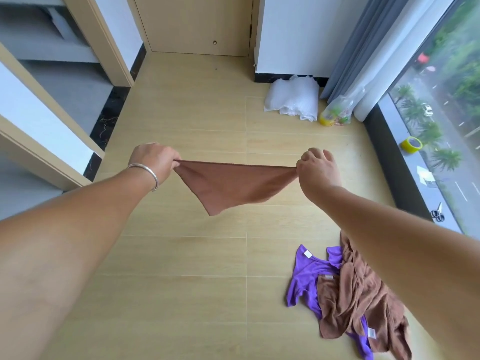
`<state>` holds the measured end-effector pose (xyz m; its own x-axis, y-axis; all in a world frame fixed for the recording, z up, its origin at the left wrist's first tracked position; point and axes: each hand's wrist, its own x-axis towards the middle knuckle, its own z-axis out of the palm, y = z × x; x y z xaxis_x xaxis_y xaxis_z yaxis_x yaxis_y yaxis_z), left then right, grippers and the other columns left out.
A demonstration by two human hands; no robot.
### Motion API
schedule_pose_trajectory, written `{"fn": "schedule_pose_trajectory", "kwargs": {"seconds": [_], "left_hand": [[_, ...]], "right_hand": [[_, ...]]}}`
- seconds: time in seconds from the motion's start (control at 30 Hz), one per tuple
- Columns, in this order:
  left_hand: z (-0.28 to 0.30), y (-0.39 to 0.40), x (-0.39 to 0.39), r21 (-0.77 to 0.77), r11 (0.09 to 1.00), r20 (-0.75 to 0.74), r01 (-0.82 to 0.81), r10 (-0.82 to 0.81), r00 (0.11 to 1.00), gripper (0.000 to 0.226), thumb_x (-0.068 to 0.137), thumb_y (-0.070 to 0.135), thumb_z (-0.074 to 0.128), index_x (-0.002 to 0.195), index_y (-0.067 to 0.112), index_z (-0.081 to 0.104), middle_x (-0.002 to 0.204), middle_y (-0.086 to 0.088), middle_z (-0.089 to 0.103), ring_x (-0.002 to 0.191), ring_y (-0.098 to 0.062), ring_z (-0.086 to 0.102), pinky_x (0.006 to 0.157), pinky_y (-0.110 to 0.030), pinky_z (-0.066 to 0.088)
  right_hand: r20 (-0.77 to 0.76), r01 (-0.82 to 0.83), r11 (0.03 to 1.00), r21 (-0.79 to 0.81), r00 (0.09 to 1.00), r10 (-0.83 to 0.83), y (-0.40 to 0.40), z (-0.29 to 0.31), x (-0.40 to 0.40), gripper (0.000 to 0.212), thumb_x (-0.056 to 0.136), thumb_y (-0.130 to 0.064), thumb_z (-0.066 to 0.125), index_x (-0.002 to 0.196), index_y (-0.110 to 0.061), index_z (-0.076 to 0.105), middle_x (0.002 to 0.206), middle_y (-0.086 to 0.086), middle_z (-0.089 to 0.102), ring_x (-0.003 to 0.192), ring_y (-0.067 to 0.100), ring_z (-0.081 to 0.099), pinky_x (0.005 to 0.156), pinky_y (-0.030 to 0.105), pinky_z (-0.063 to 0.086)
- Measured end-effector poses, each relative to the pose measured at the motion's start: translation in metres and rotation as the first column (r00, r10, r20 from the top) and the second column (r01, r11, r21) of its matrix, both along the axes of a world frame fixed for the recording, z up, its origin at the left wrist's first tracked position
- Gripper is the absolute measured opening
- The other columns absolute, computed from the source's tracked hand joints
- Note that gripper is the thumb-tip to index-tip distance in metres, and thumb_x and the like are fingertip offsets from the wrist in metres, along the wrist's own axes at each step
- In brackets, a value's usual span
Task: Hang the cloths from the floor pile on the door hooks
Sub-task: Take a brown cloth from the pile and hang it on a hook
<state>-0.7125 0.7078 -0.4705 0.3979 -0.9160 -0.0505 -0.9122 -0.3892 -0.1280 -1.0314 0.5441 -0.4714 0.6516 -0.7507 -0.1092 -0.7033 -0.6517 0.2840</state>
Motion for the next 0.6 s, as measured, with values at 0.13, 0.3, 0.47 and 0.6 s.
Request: {"fn": "schedule_pose_trajectory", "kwargs": {"seconds": [0.13, 0.3, 0.47, 0.6], "left_hand": [[-0.017, 0.021, -0.01, 0.03, 1.0, -0.024, -0.001, 0.002, 1.0, 0.022, 0.098, 0.036, 0.049, 0.102, 0.036, 0.07, 0.079, 0.001, 0.064, 0.089, -0.023, 0.058, 0.061, -0.027, 0.033], [-0.088, 0.068, -0.039, 0.119, 0.992, -0.058, 0.04, -0.034, 0.998, 0.023, 0.098, 0.039, 0.047, 0.103, 0.037, 0.069, 0.083, 0.002, 0.067, 0.097, -0.023, 0.058, 0.066, -0.027, 0.034], [-0.199, 0.131, -0.077, 0.252, 0.966, -0.175, 0.064, -0.02, 0.984, 0.021, 0.096, 0.036, 0.05, 0.102, 0.033, 0.07, 0.084, 0.002, 0.068, 0.09, -0.021, 0.054, 0.065, -0.026, 0.034], [-0.269, 0.178, -0.11, 0.319, 0.945, -0.207, 0.074, -0.006, 0.978, 0.021, 0.096, 0.036, 0.05, 0.103, 0.033, 0.07, 0.091, 0.004, 0.07, 0.095, -0.02, 0.059, 0.08, -0.025, 0.036]], "right_hand": [[-0.033, -0.008, 1.0, 0.028, 0.999, 0.009, 0.019, -0.019, -0.011, 0.03, 0.092, -0.018, 0.043, 0.115, -0.022, 0.062, 0.117, -0.003, 0.056, 0.123, 0.019, 0.038, 0.11, 0.037, 0.024], [-0.079, -0.022, 0.995, 0.094, 0.996, 0.029, 0.06, -0.089, -0.039, 0.034, 0.093, -0.013, 0.037, 0.114, -0.021, 0.063, 0.116, -0.001, 0.055, 0.123, 0.021, 0.038, 0.111, 0.038, 0.022], [-0.178, -0.013, 0.98, 0.199, 0.983, 0.049, 0.118, -0.196, -0.073, 0.033, 0.089, -0.01, 0.04, 0.11, -0.019, 0.064, 0.112, 0.0, 0.056, 0.121, 0.022, 0.039, 0.108, 0.038, 0.024], [-0.219, -0.011, 0.967, 0.253, 0.973, 0.068, 0.16, -0.265, -0.101, 0.032, 0.089, -0.01, 0.042, 0.113, -0.019, 0.062, 0.113, 0.001, 0.056, 0.12, 0.023, 0.04, 0.108, 0.038, 0.026]]}}
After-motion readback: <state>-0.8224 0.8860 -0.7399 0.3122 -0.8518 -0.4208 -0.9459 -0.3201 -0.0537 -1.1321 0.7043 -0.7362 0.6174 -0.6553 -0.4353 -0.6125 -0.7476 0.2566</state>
